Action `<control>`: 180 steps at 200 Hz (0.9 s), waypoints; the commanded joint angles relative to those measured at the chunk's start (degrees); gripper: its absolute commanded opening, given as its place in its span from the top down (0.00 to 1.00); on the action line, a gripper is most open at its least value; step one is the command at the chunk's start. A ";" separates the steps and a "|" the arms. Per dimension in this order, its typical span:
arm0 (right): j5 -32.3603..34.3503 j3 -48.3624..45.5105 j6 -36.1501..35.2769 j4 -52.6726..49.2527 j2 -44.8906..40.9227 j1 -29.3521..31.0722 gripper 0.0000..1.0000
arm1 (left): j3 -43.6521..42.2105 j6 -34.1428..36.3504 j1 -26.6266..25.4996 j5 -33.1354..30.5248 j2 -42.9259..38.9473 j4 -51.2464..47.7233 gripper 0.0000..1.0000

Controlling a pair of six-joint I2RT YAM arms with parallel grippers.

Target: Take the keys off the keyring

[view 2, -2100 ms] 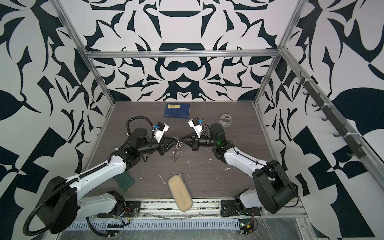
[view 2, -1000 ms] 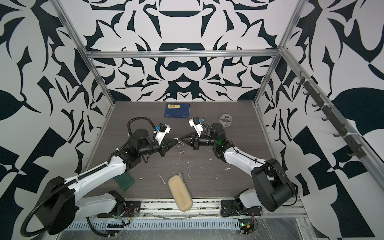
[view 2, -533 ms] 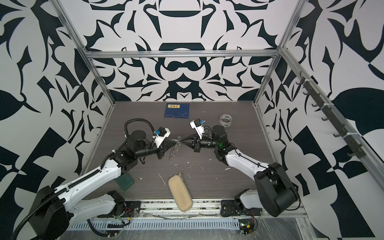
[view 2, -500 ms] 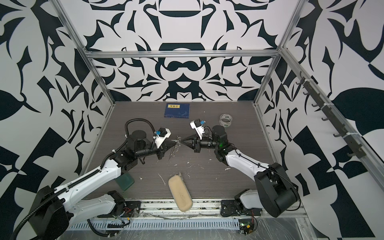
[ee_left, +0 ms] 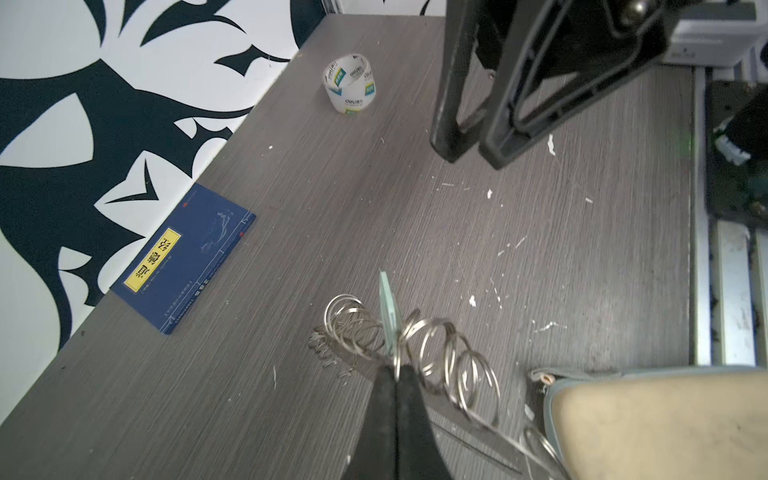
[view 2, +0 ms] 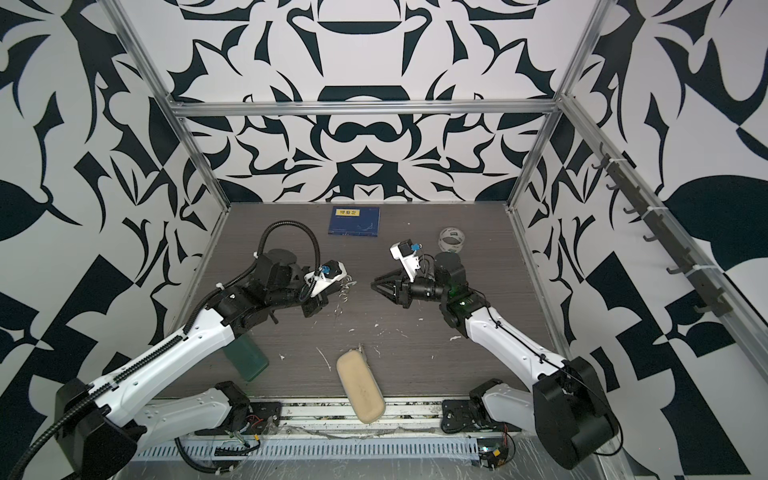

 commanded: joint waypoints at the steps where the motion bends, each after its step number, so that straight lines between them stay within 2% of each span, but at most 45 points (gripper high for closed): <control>1: 1.84 -1.24 -5.45 2.84 -2.67 -0.16 0.69 | 1.44 8.58 -0.43 0.34 -1.83 -7.06 1.00; 15: 0.52 -3.26 -8.39 8.23 -3.11 -0.07 0.69 | 1.13 12.80 -0.65 1.47 -2.94 -8.17 1.00; 31: 2.08 -6.04 -10.40 14.97 -3.77 0.31 0.69 | 0.22 17.28 -1.13 2.24 -4.19 -8.29 1.00; 61: 4.03 -5.46 -18.27 12.78 -3.88 2.20 0.69 | -0.23 19.24 -1.53 2.98 -5.51 -7.32 1.00; 81: 7.61 -5.08 -23.49 12.37 -3.96 4.48 0.69 | 0.02 19.12 -1.58 4.51 -5.43 -7.52 1.00; 112: 12.94 -1.15 -32.63 5.62 -2.81 10.21 0.69 | 0.28 17.74 -1.59 5.11 -4.82 -10.30 1.00; 180: 14.51 2.04 -35.83 5.38 2.03 16.16 0.69 | -0.15 14.53 -1.58 7.07 -4.38 -10.12 1.00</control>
